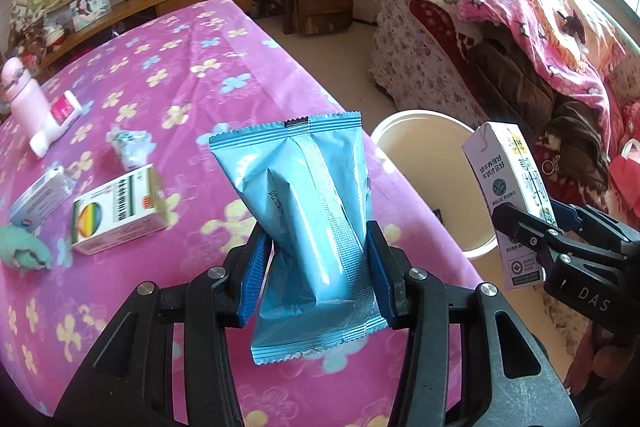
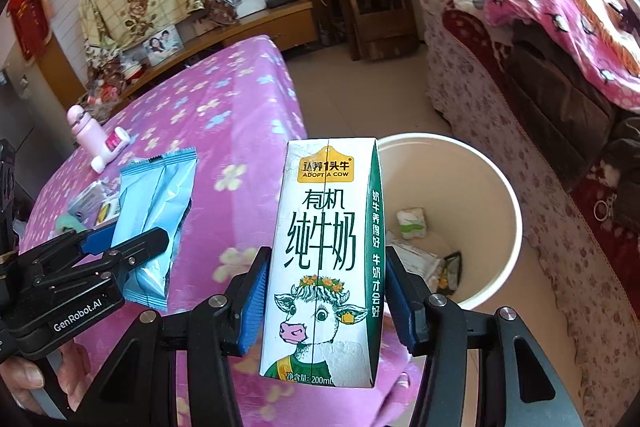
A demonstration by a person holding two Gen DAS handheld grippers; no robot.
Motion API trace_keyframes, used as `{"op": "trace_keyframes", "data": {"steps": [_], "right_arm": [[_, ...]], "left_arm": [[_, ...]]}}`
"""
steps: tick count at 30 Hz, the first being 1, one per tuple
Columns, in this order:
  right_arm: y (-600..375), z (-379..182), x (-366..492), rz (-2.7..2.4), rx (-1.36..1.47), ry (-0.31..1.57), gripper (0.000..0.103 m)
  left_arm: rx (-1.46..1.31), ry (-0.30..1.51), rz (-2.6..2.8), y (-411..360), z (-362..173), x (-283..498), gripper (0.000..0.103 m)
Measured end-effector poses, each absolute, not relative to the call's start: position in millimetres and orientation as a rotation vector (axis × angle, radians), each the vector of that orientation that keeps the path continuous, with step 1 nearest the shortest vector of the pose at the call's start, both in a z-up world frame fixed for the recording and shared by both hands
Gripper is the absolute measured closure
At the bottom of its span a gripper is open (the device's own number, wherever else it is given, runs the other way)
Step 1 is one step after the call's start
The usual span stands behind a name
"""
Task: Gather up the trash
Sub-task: 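Carry the blue wrapper and milk carton over the white bucket with both grippers, then open both grippers to drop the wrapper and carton into the bucket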
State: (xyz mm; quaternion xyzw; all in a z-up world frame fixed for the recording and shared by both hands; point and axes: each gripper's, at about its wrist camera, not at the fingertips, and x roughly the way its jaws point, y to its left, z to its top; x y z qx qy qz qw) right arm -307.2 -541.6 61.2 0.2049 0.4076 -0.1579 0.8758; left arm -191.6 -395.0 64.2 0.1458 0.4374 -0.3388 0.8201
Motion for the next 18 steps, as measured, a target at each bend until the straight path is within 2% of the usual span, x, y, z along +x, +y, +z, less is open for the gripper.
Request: {"op": "trace_keyframes", "data": {"steps": [18], "right_arm": [[-596, 28, -318, -0.428, 0.501, 0.893, 0.052]], "left_arm": [[0.282, 1.011, -0.824, -454, 44, -188, 0.058]]}}
